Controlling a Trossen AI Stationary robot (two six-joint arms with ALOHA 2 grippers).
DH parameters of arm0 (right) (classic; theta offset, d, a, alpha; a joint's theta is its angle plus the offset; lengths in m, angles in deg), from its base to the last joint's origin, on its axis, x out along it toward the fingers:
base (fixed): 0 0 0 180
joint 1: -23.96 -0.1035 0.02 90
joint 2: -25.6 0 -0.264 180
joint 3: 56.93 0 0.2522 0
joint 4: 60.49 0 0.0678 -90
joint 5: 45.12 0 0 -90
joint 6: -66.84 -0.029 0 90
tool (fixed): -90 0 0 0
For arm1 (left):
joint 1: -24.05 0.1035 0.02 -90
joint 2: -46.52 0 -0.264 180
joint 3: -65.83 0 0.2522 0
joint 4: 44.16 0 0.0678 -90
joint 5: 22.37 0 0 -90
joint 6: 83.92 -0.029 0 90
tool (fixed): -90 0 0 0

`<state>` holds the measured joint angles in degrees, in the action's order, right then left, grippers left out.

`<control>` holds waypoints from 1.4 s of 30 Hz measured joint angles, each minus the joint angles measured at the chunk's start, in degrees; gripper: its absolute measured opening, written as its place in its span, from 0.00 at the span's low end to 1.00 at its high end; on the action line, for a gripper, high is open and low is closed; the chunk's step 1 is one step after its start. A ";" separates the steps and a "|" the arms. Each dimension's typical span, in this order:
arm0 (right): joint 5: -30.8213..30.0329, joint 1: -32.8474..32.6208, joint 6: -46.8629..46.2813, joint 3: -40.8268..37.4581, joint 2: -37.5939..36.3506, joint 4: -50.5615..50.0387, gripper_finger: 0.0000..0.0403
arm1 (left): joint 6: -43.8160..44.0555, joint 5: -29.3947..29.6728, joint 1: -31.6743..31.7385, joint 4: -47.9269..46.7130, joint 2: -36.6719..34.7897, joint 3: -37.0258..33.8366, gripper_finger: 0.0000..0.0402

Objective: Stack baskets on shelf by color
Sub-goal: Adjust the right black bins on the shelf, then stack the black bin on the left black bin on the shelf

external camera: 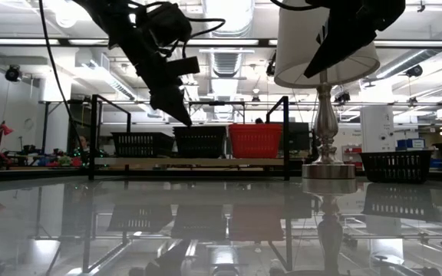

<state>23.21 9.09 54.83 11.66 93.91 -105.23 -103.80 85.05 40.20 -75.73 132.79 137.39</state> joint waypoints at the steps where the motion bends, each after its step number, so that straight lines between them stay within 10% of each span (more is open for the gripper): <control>1: 0.02 0.00 0.00 0.00 0.00 -0.02 0.02 | 0.00 0.00 0.00 0.00 -0.06 0.03 0.00; 24: -0.92 -0.80 -3.00 -1.70 0.00 -0.36 0.02 | 4.57 6.83 -2.39 -14.77 -13.56 -1.52 0.00; 42: -0.94 -1.14 -3.89 -1.70 0.00 -0.02 0.02 | -0.47 7.14 5.32 -3.96 -7.98 -7.66 0.00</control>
<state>22.27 7.95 50.94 9.96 93.91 -105.25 -104.27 92.19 45.52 -79.69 124.81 129.73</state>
